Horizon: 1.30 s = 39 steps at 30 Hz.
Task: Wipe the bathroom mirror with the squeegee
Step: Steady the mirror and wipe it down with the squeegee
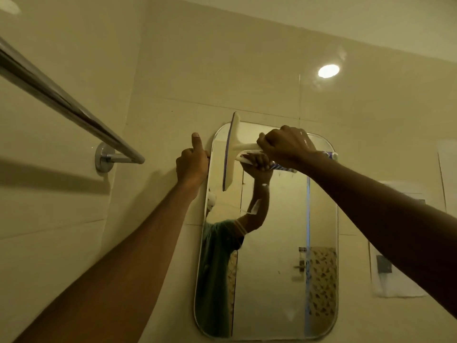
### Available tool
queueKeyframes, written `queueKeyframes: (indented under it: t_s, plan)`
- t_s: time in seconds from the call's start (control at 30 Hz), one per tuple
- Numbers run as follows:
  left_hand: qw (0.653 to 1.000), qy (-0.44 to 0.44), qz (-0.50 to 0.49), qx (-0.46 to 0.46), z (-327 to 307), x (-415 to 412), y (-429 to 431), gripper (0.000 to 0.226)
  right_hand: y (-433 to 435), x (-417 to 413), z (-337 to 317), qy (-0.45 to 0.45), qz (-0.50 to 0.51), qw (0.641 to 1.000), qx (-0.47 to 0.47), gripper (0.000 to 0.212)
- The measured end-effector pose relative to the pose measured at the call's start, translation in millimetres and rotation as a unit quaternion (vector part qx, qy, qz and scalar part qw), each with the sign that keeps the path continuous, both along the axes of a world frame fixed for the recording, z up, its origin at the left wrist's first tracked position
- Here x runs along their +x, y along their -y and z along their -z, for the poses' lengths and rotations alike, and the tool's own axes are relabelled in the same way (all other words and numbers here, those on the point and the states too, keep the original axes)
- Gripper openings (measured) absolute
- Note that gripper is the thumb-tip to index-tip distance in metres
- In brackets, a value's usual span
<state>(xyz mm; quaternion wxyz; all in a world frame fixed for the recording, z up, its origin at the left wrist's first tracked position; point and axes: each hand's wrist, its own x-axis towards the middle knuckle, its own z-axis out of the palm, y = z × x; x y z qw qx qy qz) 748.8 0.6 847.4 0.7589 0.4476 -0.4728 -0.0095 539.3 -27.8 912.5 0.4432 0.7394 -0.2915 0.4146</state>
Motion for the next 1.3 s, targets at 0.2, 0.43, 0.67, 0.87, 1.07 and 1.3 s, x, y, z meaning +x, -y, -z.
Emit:
queueKeyframes:
  t_s: [0.2,0.43,0.67,0.87,1.07,1.3]
  plan:
    - [0.999,0.023,-0.038,0.017,-10,6,8,0.065,38,-57,14,0.012,0.068,0.994,0.080,0.034]
    - [0.994,0.057,-0.094,0.019,-12,4,11,0.062,66,-173,26,0.151,0.108,0.973,0.138,0.042]
    - [0.990,0.066,-0.118,0.049,-14,2,8,0.066,11,-28,7,0.071,-0.015,0.994,0.078,0.055]
    - [0.989,0.071,-0.114,0.054,-12,0,8,0.068,26,-16,17,0.022,0.004,0.994,0.110,0.041]
    - [0.992,0.081,-0.095,0.028,-8,6,12,0.062,64,-101,43,0.040,0.047,0.983,0.173,0.038]
    - [0.992,0.091,-0.089,0.023,-4,7,9,0.064,62,-152,53,0.131,0.068,0.976,0.160,0.047]
